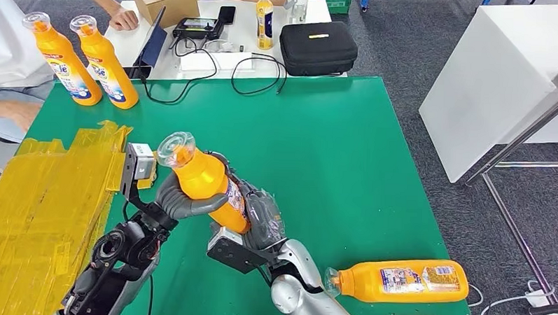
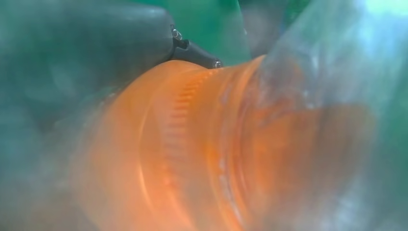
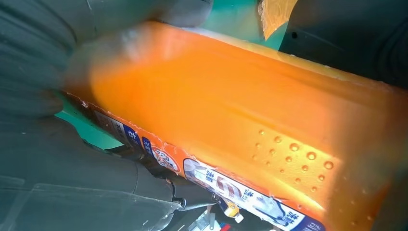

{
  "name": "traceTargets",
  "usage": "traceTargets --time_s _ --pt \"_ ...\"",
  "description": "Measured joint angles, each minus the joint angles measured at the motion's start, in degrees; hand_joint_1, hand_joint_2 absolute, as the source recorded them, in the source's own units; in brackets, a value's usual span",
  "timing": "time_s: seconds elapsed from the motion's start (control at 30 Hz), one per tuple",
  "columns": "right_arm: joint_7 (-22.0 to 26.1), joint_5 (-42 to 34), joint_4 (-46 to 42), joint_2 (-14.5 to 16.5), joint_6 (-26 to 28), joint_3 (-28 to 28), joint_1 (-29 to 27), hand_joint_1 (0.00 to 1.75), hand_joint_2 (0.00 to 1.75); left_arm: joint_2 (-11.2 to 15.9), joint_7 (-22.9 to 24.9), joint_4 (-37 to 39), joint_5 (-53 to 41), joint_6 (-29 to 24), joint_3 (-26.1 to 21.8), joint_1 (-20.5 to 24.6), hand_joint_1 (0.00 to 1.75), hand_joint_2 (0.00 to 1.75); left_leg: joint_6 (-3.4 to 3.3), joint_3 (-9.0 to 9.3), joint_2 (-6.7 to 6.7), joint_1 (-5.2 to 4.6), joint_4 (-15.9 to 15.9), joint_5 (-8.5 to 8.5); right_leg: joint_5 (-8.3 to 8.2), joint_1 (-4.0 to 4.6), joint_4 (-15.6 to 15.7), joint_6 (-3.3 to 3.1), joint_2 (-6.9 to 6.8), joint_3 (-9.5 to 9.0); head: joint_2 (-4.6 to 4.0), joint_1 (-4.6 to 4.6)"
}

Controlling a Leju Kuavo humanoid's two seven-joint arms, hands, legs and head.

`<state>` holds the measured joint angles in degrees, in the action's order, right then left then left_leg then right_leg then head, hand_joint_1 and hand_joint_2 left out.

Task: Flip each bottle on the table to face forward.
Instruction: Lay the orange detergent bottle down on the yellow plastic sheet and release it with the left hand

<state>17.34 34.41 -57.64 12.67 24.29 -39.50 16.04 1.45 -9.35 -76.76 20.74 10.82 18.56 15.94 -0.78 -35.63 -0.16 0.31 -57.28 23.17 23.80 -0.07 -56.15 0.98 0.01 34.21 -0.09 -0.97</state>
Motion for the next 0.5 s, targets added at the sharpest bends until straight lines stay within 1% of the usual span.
traceTargets --time_s 0.1,0.13,0.23,0.27,0.4,0.5 --pt "-0.01 -0.33 -0.01 -0.01 0.21 0.00 -0.02 1.75 1.75 -0.10 0.00 0.00 0.09 -0.40 -0.01 -0.02 1.75 1.75 0.00 0.00 0.00 0.00 0.00 0.00 0.00 0.00 0.00 0.00 0.00 0.00 -0.01 0.01" --pt "0.00 -0.48 -0.02 -0.01 0.29 0.01 -0.05 1.34 1.75 -0.11 -0.01 0.00 0.15 -0.62 -0.01 -0.03 1.75 1.75 0.00 0.00 0.00 0.00 0.00 0.00 0.00 0.00 0.00 0.00 0.00 0.00 -0.01 0.01" --pt "0.17 -1.07 -0.37 -0.03 0.91 0.07 -0.44 0.03 1.75 -0.14 -0.07 -0.02 0.39 -1.31 -0.02 -0.08 1.75 1.75 0.00 0.00 0.00 0.00 0.00 0.00 0.00 0.00 0.00 0.00 0.00 0.00 0.00 0.01" --pt "0.34 -1.31 -0.74 -0.04 1.31 0.10 -0.78 0.00 1.75 -0.18 -0.12 -0.02 0.47 -1.59 -0.03 -0.10 1.75 1.75 0.00 0.00 0.00 0.00 0.00 0.00 0.00 0.00 0.00 0.00 0.00 -0.01 -0.01 0.00" --pt "1.05 -2.68 -4.53 -0.55 2.25 0.33 -3.45 0.00 1.75 -0.31 -0.93 -0.36 0.15 -3.97 -0.73 -0.30 1.75 1.75 0.00 -0.02 -0.02 0.00 0.00 0.00 0.00 0.00 0.00 0.00 -0.01 -0.01 0.00 0.01" --pt "1.65 -5.31 -11.25 -1.85 1.49 1.09 -6.36 0.00 1.75 -0.19 -2.24 -1.08 -3.90 -8.57 -1.92 -0.69 1.75 1.75 0.00 -0.03 -0.02 0.00 0.00 0.01 0.01 0.00 0.00 0.00 -0.01 0.01 -0.01 0.00"
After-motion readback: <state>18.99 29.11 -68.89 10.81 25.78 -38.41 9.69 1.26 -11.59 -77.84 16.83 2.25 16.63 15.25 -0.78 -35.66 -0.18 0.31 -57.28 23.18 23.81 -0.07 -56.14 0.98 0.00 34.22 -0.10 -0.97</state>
